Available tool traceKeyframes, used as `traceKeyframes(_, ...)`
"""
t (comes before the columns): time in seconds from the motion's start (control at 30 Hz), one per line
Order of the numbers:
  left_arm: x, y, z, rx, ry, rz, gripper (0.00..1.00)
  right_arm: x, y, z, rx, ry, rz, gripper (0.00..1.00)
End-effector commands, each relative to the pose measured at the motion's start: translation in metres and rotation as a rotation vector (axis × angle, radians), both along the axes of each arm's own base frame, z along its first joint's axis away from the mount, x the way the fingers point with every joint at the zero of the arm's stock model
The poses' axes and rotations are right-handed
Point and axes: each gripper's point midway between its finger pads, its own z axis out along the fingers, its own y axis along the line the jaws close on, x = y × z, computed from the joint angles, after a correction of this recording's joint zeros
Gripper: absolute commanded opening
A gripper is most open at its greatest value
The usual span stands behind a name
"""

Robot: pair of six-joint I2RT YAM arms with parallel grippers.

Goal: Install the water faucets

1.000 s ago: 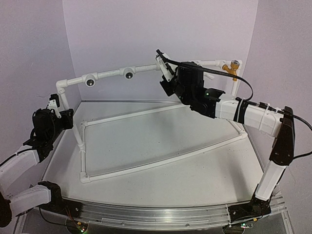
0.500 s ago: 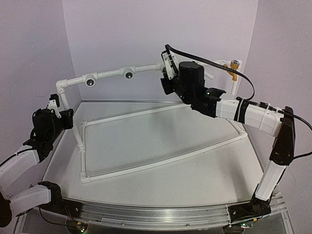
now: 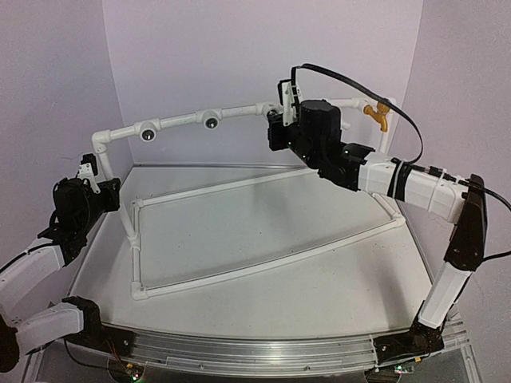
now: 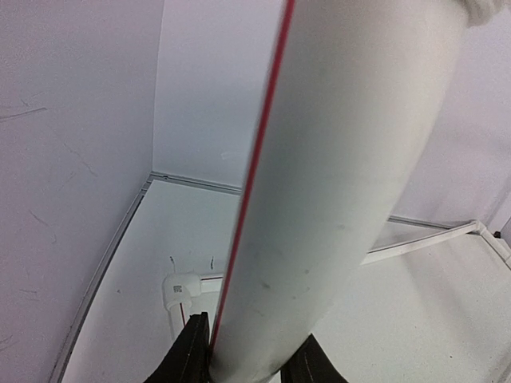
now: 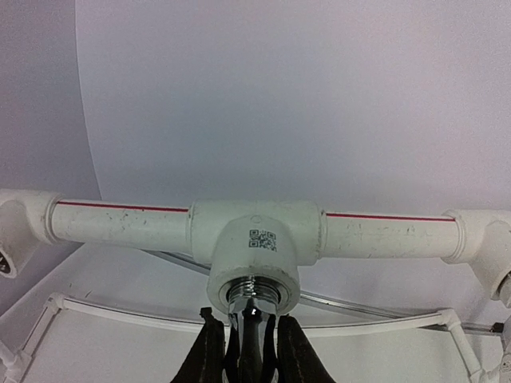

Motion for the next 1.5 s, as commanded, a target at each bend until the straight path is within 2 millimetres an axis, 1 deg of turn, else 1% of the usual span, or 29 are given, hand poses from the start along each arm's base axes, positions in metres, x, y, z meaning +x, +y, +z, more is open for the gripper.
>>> traceKeyframes(0.0, -0.012, -0.030, -0.014, -0.160, 0.074, -0.120, 0.00, 0.014, -0.010, 0.025, 0.212, -0.050, 0.024, 0.00)
traceKeyframes(0.33, -0.013, -0.031, -0.013, -0.161, 0.072, -0.125, 0.00, 0.020, -0.009, 0.013, 0.345, -0.004, 0.036, 0.00)
traceKeyframes(0.77, -0.014, -0.033, -0.012, -0.164, 0.068, -0.134, 0.00, 0.029, -0.008, -0.003, 0.566, 0.070, 0.062, 0.00)
traceKeyframes(1.13, -0.015, -0.035, -0.011, -0.168, 0.066, -0.144, 0.00, 0.034, -0.007, -0.013, 0.778, 0.146, 0.085, 0.00)
traceKeyframes(1.47, -0.015, -0.036, -0.012, -0.170, 0.071, -0.148, 0.00, 0.033, -0.005, -0.020, 0.966, 0.230, 0.111, 0.00)
